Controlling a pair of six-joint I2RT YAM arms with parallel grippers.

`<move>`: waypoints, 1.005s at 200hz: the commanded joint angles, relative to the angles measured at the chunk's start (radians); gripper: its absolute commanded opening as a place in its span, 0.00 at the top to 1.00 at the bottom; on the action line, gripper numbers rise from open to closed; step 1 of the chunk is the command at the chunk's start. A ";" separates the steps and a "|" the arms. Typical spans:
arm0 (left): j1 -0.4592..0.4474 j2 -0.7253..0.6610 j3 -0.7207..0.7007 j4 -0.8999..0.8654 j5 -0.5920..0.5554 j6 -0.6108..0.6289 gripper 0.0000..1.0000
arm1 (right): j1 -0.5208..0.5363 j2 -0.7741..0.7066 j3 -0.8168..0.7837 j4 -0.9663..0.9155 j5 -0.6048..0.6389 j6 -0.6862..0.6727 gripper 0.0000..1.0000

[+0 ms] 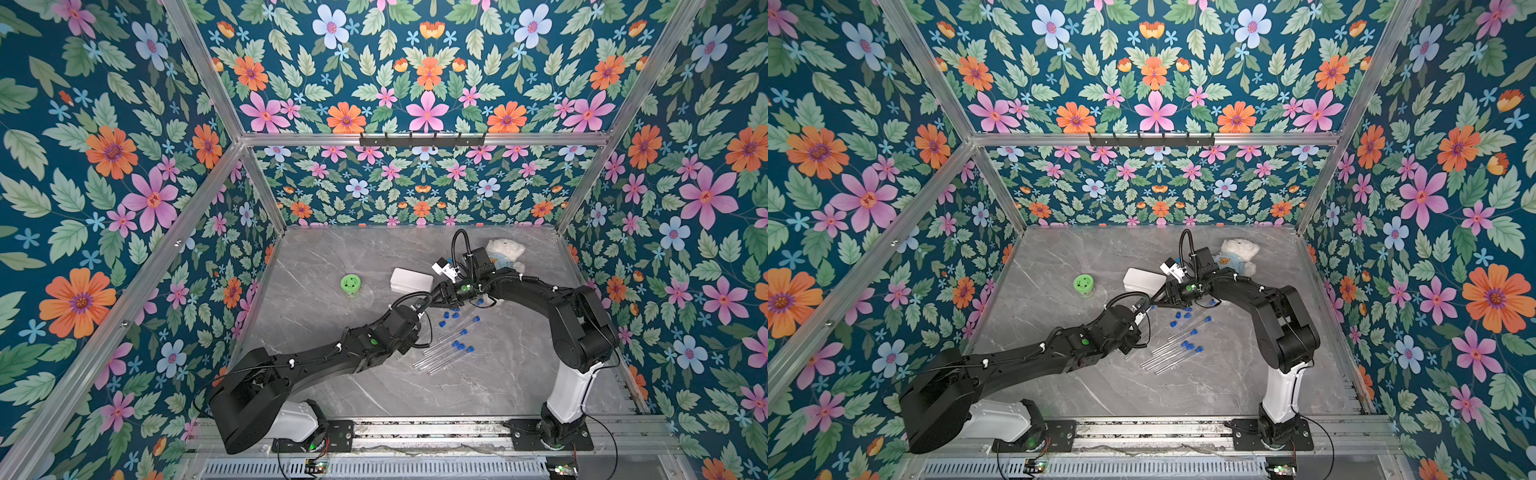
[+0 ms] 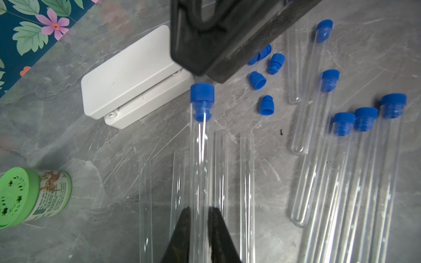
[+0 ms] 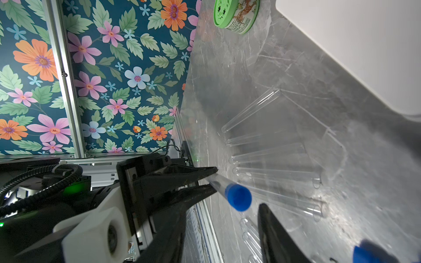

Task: Remove stoppers from test tubes
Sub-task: Open the stopper on the test tube.

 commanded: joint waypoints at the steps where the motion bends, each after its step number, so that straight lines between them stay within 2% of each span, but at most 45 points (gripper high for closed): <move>1: 0.001 -0.011 0.003 0.022 -0.006 0.012 1.00 | 0.005 0.005 0.008 -0.002 -0.022 -0.014 0.49; 114: 0.000 -0.024 0.001 0.045 0.022 0.021 1.00 | 0.013 0.012 0.013 -0.005 -0.035 -0.017 0.59; 201: -0.001 -0.031 -0.001 0.042 0.032 0.024 1.00 | 0.013 0.009 0.011 0.003 -0.035 -0.012 0.70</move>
